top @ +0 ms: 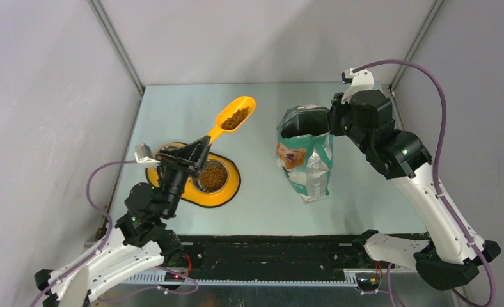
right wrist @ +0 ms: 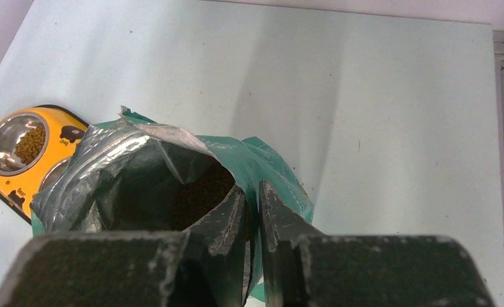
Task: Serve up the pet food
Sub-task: Pour the pet food into the pet food bowl.
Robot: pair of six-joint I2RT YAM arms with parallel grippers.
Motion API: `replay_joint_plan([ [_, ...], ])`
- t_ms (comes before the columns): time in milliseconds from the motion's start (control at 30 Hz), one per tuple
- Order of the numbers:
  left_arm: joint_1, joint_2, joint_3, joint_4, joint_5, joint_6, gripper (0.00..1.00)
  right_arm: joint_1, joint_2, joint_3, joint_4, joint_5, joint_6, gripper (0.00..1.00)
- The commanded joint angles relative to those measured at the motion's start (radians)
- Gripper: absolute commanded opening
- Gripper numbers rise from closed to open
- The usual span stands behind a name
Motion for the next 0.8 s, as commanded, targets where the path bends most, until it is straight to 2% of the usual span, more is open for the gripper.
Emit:
replay_joint_plan([
  [0,0.007,-0.076,0.023,-0.158,-0.219,0.032,0.0,-0.004,-0.015,-0.008,0.033,0.044,-0.012,0.15],
  [67,0.008,-0.128,0.003,-0.21,-0.3,0.034,0.0,-0.005,-0.011,-0.008,0.032,0.052,-0.012,0.15],
  [200,0.007,-0.226,-0.002,-0.44,-0.431,-0.01,0.0,-0.004,-0.005,-0.009,0.032,0.062,-0.017,0.15],
  [467,0.007,-0.388,-0.045,-0.73,-0.567,-0.165,0.0,-0.006,-0.003,-0.012,0.036,0.061,-0.022,0.15],
  [633,0.007,-0.4,0.009,-0.961,-0.672,-0.284,0.0,-0.006,0.001,-0.016,0.04,0.074,-0.028,0.15],
  [767,0.007,-0.341,0.055,-1.146,-0.744,-0.405,0.0,-0.004,0.0,-0.02,0.04,0.08,-0.03,0.15],
])
